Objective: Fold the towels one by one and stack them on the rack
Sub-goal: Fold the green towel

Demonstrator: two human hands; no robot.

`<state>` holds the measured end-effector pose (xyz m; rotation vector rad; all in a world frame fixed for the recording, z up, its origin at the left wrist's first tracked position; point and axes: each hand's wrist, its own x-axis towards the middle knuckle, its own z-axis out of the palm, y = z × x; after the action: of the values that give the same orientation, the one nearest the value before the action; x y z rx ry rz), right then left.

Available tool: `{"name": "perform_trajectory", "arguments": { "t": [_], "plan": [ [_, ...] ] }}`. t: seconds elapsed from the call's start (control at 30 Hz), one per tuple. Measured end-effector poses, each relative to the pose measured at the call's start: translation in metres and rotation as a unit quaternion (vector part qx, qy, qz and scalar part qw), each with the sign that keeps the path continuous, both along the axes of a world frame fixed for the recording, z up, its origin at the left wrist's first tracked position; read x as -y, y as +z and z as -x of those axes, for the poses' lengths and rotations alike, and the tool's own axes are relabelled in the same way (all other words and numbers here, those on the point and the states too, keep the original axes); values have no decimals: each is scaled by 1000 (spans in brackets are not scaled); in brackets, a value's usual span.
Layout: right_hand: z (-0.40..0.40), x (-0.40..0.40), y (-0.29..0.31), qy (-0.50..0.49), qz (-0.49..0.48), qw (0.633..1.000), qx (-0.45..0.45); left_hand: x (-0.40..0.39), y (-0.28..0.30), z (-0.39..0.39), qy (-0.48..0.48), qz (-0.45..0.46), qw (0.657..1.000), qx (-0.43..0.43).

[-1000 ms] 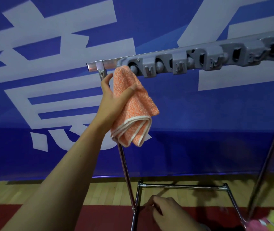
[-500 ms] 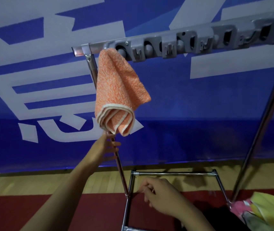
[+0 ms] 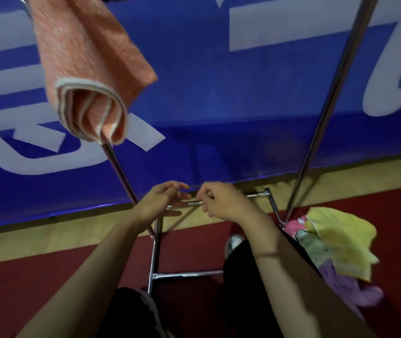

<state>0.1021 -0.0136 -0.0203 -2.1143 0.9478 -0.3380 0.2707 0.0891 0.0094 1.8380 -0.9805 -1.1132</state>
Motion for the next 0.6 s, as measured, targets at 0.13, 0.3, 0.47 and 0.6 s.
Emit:
{"name": "perform_trajectory", "arguments": {
  "t": [0.13, 0.3, 0.47, 0.6],
  "plan": [
    [10, 5, 4, 2, -6, 1000, 3, 14, -13, 28, -37, -13, 999, -28],
    [45, 27, 6, -28, -77, 996, 37, 30, -11, 63, -83, -16, 996, -37],
    [133, 65, -48, -204, -167, 959, 102, 52, -4, 110, -160, -13, 987, -25],
    [208, 71, -150, -287, -146, 945, -59, 86, -29, 156, -237, -20, 971, -24]
  ]
}}
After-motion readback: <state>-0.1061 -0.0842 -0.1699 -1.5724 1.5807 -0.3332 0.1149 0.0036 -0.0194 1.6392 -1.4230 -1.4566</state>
